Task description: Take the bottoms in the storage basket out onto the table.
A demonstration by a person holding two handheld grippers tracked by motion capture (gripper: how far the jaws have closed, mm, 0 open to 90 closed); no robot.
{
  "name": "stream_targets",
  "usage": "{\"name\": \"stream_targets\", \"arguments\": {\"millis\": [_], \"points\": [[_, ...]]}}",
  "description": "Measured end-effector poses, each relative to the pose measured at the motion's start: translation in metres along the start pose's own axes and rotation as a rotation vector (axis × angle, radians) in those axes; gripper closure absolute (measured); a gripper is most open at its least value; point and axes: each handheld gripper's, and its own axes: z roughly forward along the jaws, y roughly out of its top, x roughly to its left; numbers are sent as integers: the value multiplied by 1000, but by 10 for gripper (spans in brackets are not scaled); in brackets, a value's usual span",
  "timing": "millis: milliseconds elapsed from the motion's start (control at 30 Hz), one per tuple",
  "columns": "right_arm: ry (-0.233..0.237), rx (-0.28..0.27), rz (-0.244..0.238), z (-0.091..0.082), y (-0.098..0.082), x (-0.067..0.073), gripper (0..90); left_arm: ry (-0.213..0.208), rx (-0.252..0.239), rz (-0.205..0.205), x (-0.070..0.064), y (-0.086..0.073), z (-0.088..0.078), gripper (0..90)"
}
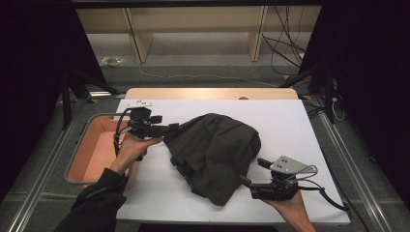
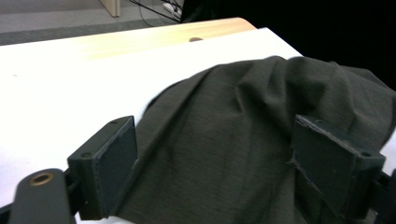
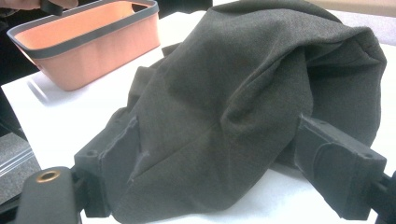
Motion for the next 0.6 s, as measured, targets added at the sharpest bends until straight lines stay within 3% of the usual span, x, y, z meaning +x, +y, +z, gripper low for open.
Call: {"name": "stream_targets", "arguments": {"millis": [400,600], "points": [[1,-1,0,0,0,0,168,38,-43,-33,19,0,-17,145],[2,5,-7,-1,0,0,168,79,-60,-49,31,-1,-27,145]]}}
